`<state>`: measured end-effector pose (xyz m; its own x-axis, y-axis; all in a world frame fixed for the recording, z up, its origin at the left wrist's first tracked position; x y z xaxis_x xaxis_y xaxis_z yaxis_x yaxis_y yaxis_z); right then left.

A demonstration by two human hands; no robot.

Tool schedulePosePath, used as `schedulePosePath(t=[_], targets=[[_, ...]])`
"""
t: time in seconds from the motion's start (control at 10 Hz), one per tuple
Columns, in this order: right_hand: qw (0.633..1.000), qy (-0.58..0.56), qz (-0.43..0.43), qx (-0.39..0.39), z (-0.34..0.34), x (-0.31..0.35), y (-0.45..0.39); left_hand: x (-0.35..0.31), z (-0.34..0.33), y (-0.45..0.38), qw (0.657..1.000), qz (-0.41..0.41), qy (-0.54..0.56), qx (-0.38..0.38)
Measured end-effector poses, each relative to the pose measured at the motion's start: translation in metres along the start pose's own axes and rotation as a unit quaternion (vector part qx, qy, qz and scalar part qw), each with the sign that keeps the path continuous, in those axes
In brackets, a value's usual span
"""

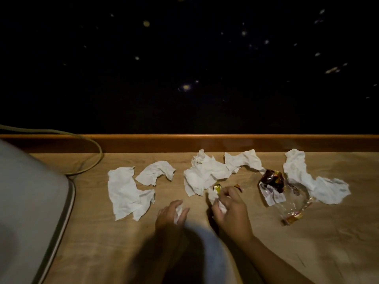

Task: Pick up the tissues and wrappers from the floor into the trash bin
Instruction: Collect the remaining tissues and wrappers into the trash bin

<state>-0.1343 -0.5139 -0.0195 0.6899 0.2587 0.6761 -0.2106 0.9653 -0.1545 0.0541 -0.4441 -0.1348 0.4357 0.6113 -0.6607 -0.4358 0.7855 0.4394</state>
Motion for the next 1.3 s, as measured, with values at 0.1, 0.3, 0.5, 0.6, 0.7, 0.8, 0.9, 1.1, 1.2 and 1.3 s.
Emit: schedulePosePath(t=[0.1,0.3,0.5,0.6,0.7,0.8,0.9,1.1,1.2,1.3], targets=[[1.000,-0.010,-0.004,-0.009,-0.001,0.010,-0.017,0.025,-0.003,-0.021,0.990,0.104,-0.089,0.025],[0.995,-0.004,-0.092,0.033,-0.026,-0.001,-0.019,-0.056,0.131,-0.010,0.940,-0.179,0.030,-0.290],[0.968,0.173,-0.171,0.071,-0.062,-0.035,0.008,-0.006,0.125,-0.052,0.955,-0.025,-0.132,-0.263],[0.973,0.175,-0.149,0.010,-0.056,-0.027,0.013,0.013,0.106,-0.053,0.969,-0.014,-0.170,-0.180],[0.981,0.154,-0.107,-0.042,-0.045,-0.020,0.018,-0.001,0.104,-0.023,0.961,-0.137,-0.078,-0.225],[0.973,0.194,-0.088,-0.083,-0.035,-0.023,0.023,-0.009,0.108,-0.006,0.959,-0.156,0.033,-0.234],[0.967,0.208,-0.113,-0.098,-0.032,-0.033,0.023,-0.011,0.100,-0.006,0.965,-0.170,0.032,-0.198],[0.989,0.103,-0.092,-0.052,-0.051,-0.037,0.025,-0.010,0.091,-0.009,0.979,-0.117,0.019,-0.164],[0.987,0.097,-0.108,-0.064,-0.049,-0.039,0.020,-0.005,0.095,-0.004,0.977,-0.089,0.106,-0.161],[0.989,0.032,-0.089,-0.114,-0.029,-0.020,0.003,-0.006,0.112,0.006,0.969,-0.082,0.133,-0.189]])
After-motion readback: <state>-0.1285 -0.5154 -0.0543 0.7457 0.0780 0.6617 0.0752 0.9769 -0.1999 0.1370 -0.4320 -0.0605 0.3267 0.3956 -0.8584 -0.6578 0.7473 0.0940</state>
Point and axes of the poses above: each hand's wrist, its own y-axis away from the middle knuckle, its own z-axis out of the back of the hand, x = y × z, the point moved 10 cm from there along -y, towards the middle knuckle, and after that the axes turned 2 degrees about z, right-handed, at the moved point
